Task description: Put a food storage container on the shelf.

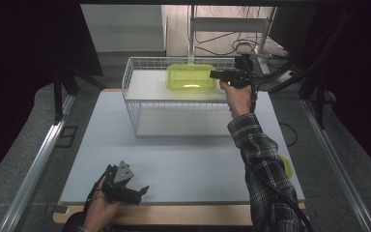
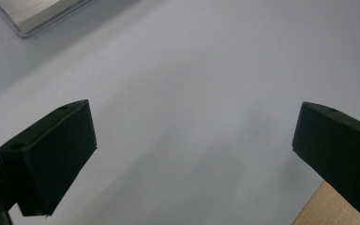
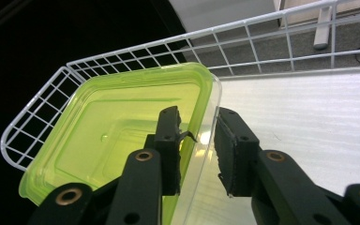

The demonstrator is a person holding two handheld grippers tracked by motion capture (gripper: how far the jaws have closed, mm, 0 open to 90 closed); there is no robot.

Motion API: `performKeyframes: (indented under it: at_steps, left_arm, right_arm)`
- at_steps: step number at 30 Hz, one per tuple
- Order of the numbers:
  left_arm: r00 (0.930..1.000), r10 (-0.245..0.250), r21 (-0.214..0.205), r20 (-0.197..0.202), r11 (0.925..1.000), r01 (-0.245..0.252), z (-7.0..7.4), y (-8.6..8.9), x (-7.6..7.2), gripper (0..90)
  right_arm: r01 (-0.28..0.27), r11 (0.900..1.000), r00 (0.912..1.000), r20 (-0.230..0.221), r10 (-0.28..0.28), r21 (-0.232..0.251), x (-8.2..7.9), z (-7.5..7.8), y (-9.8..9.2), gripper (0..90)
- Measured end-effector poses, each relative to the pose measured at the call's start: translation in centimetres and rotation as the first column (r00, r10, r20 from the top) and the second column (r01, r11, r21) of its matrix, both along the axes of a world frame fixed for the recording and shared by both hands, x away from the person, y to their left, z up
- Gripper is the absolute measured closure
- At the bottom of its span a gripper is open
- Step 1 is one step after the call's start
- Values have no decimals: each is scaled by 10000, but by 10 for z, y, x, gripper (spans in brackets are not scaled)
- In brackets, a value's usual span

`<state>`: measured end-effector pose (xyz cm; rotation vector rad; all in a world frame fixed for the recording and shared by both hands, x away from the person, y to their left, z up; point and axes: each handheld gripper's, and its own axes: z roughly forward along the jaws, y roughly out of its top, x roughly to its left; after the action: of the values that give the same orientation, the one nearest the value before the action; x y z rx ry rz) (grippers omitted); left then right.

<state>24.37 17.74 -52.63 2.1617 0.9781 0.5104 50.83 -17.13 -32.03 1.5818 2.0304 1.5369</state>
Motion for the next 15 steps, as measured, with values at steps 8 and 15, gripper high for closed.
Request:
performKeyframes:
  at_steps: [8,15]
  left_arm:
    - [10000,71,-77,26,9999,-71,1,1,0,0]
    - [9997,68,-546,-251,9985,-81,0,3,1,0]
  right_arm:
    - [45,9952,9991,429,-3,-975,1,1,5,545]
    - [-172,9976,9959,877,231,-670,-9,10,1,427]
